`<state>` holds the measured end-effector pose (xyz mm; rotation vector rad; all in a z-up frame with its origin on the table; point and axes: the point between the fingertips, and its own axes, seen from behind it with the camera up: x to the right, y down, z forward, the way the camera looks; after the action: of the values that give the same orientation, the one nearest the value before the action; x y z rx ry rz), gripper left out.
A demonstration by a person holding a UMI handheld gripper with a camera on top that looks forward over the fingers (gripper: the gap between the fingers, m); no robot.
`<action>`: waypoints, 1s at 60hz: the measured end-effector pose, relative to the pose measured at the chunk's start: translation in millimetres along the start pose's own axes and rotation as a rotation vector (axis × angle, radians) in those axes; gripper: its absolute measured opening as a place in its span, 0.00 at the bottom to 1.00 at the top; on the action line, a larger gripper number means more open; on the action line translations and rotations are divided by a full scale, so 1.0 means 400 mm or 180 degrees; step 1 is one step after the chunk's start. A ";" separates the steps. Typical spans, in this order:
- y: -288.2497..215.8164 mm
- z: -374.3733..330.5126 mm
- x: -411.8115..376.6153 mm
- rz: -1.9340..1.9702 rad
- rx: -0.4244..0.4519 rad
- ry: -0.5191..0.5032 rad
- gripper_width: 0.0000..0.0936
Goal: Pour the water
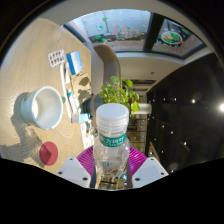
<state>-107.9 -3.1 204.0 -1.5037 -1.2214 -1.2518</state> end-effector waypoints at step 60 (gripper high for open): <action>0.100 0.038 -0.459 0.4507 -0.0391 -0.1684 0.66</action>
<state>-73.0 -28.7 20.6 -2.1750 -0.0944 0.0399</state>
